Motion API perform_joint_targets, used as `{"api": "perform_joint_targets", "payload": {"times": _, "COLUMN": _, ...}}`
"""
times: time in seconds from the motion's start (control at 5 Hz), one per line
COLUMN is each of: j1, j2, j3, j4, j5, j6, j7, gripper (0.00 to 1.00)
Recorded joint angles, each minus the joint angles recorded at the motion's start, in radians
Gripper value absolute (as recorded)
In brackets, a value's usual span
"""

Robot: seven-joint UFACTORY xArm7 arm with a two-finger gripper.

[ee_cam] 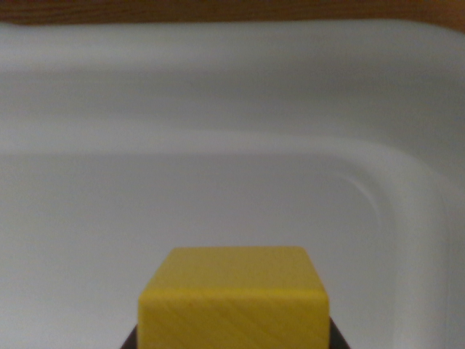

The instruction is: Pick yellow cube

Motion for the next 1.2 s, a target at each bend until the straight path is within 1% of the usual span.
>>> {"api": "perform_joint_targets", "payload": {"times": 0.2, "j1": -0.0004, "j2": -0.011, "j3": -0.001, "j4": 0.037, "j5": -0.0015, "j6": 0.048, "j7": 0.003, "gripper": 1.0}}
{"api": "perform_joint_targets", "payload": {"times": 0.4, "j1": -0.0004, "j2": -0.011, "j3": -0.001, "j4": 0.037, "j5": -0.0015, "j6": 0.048, "j7": 0.003, "gripper": 1.0}}
{"api": "perform_joint_targets", "payload": {"times": 0.6, "j1": -0.0008, "j2": -0.021, "j3": -0.001, "j4": 0.072, "j5": -0.0029, "j6": 0.093, "j7": 0.006, "gripper": 1.0}}
{"api": "perform_joint_targets", "payload": {"times": 0.8, "j1": -0.0008, "j2": -0.021, "j3": -0.001, "j4": 0.072, "j5": -0.0029, "j6": 0.093, "j7": 0.006, "gripper": 1.0}}
{"api": "perform_joint_targets", "payload": {"times": 1.0, "j1": -0.0013, "j2": -0.031, "j3": -0.002, "j4": 0.109, "j5": -0.0044, "j6": 0.14, "j7": 0.009, "gripper": 1.0}}
{"api": "perform_joint_targets", "payload": {"times": 1.2, "j1": -0.0013, "j2": -0.031, "j3": -0.002, "j4": 0.109, "j5": -0.0044, "j6": 0.14, "j7": 0.009, "gripper": 1.0}}
